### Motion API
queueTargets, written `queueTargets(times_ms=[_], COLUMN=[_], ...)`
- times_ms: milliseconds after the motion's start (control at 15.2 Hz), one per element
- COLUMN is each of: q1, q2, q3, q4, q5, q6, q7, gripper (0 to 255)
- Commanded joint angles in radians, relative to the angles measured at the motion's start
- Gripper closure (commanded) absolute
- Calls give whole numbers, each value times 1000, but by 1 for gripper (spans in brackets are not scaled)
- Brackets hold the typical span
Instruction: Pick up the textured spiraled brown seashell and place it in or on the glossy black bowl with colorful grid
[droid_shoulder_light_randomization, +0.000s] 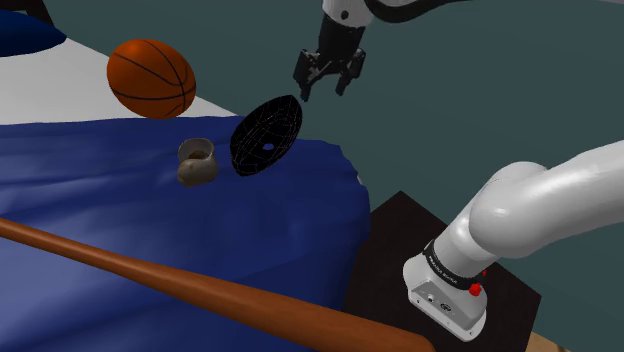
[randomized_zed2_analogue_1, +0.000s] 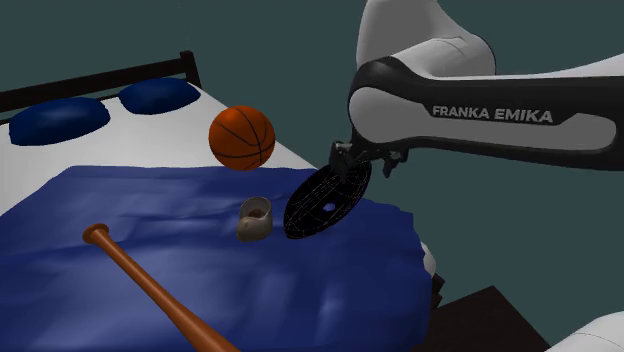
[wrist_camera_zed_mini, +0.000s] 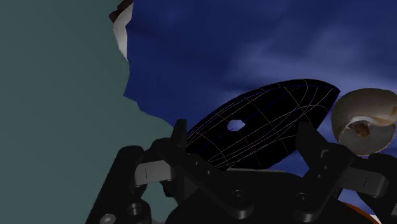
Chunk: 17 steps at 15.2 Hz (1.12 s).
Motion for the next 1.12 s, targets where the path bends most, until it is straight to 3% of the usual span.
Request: queueTargets(times_ms=[0, 462, 792, 1056], q1=[-2, -16, -9, 30], q2=[62, 299, 498, 669], q3=[39, 170, 239, 260], q4=[20, 144, 276, 411], q5=[-5, -82, -202, -318], q6=[45, 150, 186, 183], q7=[54, 258, 425, 556], gripper=[0, 0, 0, 0])
